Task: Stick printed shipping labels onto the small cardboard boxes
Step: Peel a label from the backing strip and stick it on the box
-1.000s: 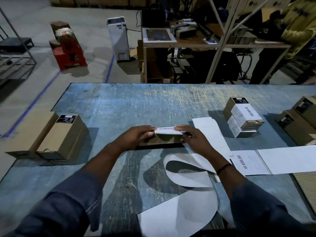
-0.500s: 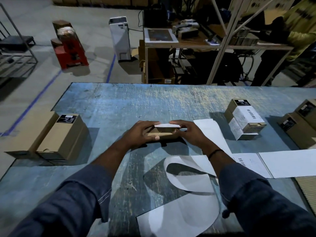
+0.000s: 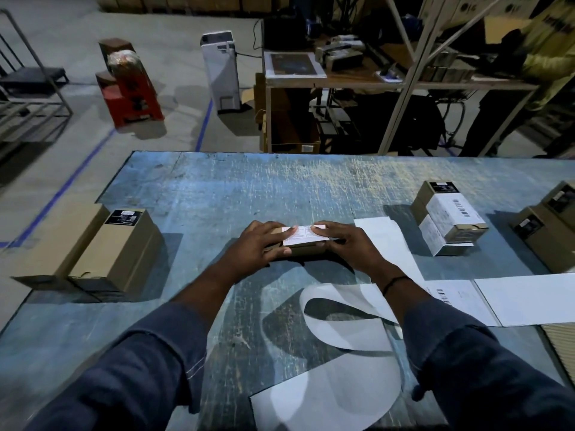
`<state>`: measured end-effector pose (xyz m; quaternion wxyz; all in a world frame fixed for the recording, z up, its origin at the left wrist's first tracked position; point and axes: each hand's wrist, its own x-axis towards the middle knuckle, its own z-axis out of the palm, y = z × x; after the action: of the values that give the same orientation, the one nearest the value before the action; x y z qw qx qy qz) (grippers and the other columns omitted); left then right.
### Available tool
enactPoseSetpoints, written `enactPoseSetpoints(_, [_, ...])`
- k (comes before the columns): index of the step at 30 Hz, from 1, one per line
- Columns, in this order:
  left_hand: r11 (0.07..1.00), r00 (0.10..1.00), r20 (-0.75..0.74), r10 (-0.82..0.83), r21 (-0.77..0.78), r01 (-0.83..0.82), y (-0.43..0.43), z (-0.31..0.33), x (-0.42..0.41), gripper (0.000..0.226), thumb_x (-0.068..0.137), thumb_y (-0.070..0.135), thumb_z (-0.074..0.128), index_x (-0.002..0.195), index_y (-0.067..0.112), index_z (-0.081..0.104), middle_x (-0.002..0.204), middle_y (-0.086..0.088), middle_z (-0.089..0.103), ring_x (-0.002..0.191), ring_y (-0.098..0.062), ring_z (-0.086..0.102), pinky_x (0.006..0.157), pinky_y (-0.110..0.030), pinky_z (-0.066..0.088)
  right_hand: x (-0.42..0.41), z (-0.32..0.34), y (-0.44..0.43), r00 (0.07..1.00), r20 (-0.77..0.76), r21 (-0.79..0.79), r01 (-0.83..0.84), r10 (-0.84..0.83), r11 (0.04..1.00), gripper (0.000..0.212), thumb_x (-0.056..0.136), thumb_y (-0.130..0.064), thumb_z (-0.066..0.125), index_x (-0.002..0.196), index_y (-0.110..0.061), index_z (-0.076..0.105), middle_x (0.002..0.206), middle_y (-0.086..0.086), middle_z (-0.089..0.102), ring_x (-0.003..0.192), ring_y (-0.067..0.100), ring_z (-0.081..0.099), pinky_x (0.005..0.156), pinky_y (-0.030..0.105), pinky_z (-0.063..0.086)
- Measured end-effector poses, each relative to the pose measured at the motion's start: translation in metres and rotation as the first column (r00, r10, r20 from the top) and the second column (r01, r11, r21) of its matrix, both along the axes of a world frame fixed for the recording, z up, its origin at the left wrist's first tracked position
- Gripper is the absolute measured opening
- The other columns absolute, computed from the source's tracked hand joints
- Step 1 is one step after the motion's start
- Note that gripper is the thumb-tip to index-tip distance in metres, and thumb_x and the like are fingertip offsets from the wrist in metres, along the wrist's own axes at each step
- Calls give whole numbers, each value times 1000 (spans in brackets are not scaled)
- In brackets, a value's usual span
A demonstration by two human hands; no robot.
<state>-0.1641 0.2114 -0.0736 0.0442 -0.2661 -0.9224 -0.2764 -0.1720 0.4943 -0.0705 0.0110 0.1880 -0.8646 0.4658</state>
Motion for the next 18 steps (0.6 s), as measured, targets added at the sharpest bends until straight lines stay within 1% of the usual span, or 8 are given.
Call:
enactPoseSetpoints(2, [1000, 1000, -28, 11, -28, -12, 1, 0, 1, 47, 98, 48, 61, 144, 43, 54, 146, 11, 51, 117, -17, 41, 90, -26, 35, -2, -1, 3, 999, -38, 63, -24, 27, 998, 37, 89, -5, 76, 124, -14, 73, 140, 0, 62, 126, 2, 57, 108, 17, 43])
enactPoseSetpoints(5, [997, 996, -77, 41, -60, -46, 3, 0, 5, 44, 99, 47, 58, 143, 46, 54, 147, 10, 50, 118, -20, 42, 86, -25, 32, -5, -1, 7, 995, -59, 139, -76, 85, 987, 38, 93, -15, 73, 131, -20, 69, 147, 1, 56, 134, 12, 53, 111, 26, 43])
enactPoseSetpoints(8, [998, 995, -83, 55, -38, -58, 5, -6, 4, 40, 102, 46, 53, 141, 47, 55, 148, 6, 49, 120, -26, 42, 90, -26, 33, -8, -2, 9, 992, -63, 251, -87, 106, 964, 41, 97, -24, 67, 137, -29, 63, 154, 1, 49, 139, 16, 48, 114, 32, 41])
enactPoseSetpoints(12, [998, 996, -59, 65, -17, -66, 4, -10, -1, 40, 102, 51, 46, 141, 46, 56, 146, 7, 49, 122, -26, 41, 99, -31, 38, -4, 3, 10, 992, 37, 311, -128, 123, 942, 55, 92, -38, 72, 144, -32, 55, 159, -5, 40, 141, 8, 42, 113, 25, 40])
enactPoseSetpoints(13, [998, 997, -47, 62, -9, -62, 4, -9, -1, 40, 101, 53, 49, 140, 46, 56, 145, 9, 50, 123, -22, 40, 98, -28, 37, -3, 4, 8, 993, 52, 286, -115, 104, 951, 55, 90, -43, 72, 142, -31, 58, 156, -7, 44, 138, 4, 43, 110, 22, 41])
enactPoseSetpoints(15, [993, 998, 17, 61, 101, -62, 6, -7, -3, 38, 99, 55, 55, 134, 44, 63, 135, 12, 56, 122, -14, 45, 98, -26, 40, 0, 8, 0, 994, 113, 123, -1, -13, 992, 43, 91, -49, 70, 128, -28, 71, 140, -10, 60, 125, -2, 56, 100, 20, 47])
enactPoseSetpoints(16, [974, 996, 60, 72, 209, -83, 10, -6, -4, 35, 99, 56, 56, 126, 39, 70, 126, 11, 62, 116, -12, 53, 96, -29, 46, 0, 11, -6, 980, 175, 19, 93, -95, 995, 36, 91, -51, 69, 117, -26, 77, 126, -10, 70, 114, -3, 63, 92, 19, 49])
enactPoseSetpoints(18, [909, 986, 110, 126, 385, -160, 20, -5, -8, 34, 97, 53, 61, 108, 28, 80, 104, 7, 70, 100, -7, 64, 87, -35, 53, -3, 13, -17, 940, 245, -93, 264, -235, 960, 40, 87, -57, 71, 95, -20, 84, 91, -7, 79, 86, -2, 69, 71, 21, 49])
